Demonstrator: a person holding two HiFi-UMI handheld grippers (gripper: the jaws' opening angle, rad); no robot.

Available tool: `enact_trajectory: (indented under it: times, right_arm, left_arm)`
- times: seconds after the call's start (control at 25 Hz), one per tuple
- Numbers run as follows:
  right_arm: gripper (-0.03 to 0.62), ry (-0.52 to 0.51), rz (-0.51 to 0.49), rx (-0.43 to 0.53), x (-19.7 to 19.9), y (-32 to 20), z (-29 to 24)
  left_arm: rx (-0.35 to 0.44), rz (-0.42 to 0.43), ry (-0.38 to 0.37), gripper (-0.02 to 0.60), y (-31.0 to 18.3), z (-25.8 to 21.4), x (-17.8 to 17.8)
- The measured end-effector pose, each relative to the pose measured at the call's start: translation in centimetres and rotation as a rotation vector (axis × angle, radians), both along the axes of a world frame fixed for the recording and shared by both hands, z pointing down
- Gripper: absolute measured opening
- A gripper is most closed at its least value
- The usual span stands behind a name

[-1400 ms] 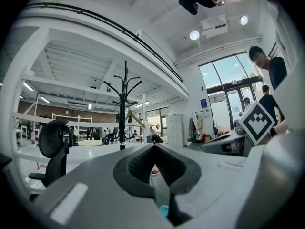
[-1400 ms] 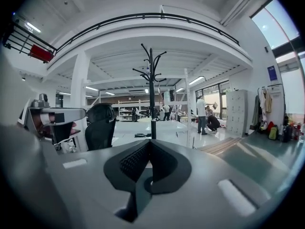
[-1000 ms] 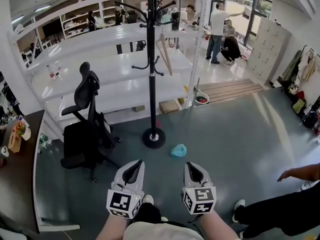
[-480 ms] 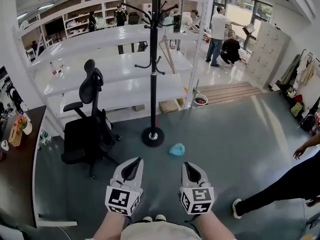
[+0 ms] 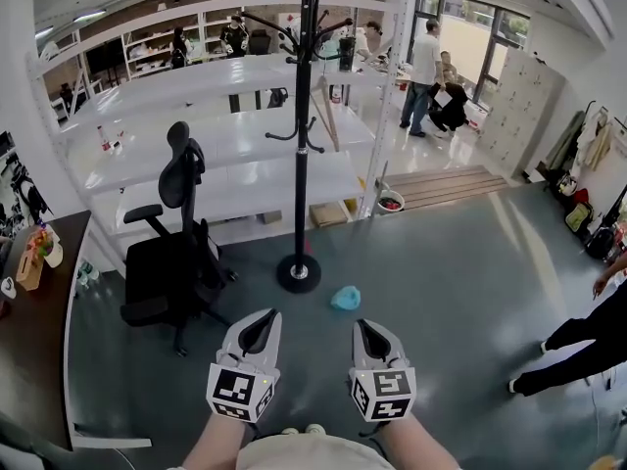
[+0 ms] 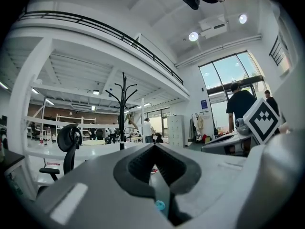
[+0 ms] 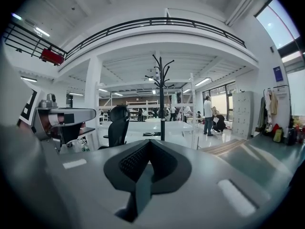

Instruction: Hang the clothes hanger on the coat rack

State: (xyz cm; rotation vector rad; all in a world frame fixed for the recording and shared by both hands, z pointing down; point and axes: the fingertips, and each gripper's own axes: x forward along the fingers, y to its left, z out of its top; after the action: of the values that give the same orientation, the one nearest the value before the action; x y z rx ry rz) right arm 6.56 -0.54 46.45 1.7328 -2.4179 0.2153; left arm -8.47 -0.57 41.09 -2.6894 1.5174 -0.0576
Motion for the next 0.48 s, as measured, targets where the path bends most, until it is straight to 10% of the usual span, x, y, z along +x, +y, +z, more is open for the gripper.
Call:
enact_trajectory:
  times: [0.48]
  right_arm:
    - [0.025, 0.008, 0.016, 0.007, -0.8, -0.8, -0.2]
  left_arm:
    - [-0.005, 0.009, 0.004, 0.000, -0.7, 0.2, -1.1]
